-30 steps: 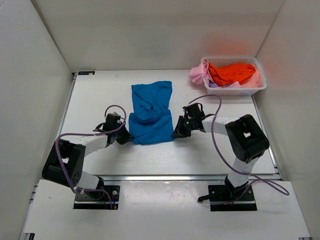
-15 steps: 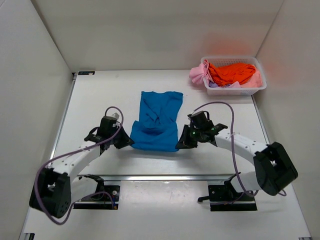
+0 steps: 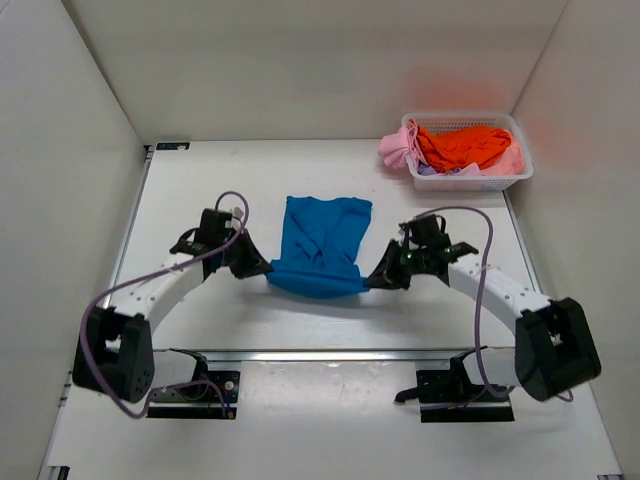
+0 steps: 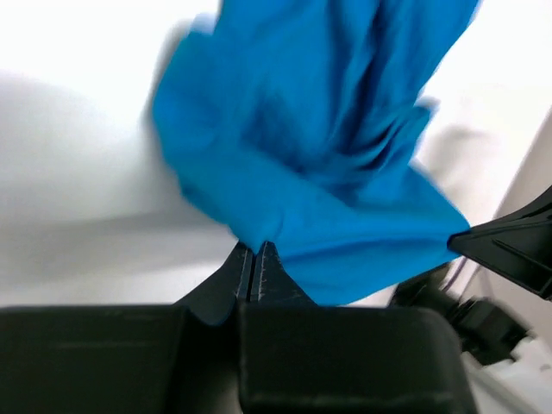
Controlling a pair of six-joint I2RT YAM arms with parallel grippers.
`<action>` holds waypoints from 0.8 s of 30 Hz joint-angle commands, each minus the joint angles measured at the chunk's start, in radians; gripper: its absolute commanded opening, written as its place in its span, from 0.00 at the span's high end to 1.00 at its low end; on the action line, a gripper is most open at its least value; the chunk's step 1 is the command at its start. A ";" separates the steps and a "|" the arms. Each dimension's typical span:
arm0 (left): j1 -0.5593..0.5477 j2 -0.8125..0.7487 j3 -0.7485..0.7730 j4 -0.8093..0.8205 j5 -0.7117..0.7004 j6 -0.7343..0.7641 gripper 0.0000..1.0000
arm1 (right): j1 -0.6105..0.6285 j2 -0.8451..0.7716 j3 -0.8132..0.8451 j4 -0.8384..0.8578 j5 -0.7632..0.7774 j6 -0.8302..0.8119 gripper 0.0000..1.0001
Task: Fold and stack the t-shirts
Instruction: Fold the long partially folded tshirt into a neat square
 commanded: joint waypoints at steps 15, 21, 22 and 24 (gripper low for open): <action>0.136 1.005 1.119 0.135 0.188 -0.060 0.45 | -0.274 0.901 1.135 -0.222 0.123 -0.298 0.48; 0.175 0.910 0.918 0.256 0.193 -0.068 0.35 | -0.229 0.796 0.965 -0.126 0.209 -0.278 0.44; 0.179 0.870 0.850 0.273 0.193 -0.077 0.36 | -0.216 0.764 0.913 -0.109 0.222 -0.279 0.46; 0.184 0.803 0.749 0.297 0.189 -0.076 0.36 | -0.206 0.714 0.804 -0.055 0.226 -0.282 0.61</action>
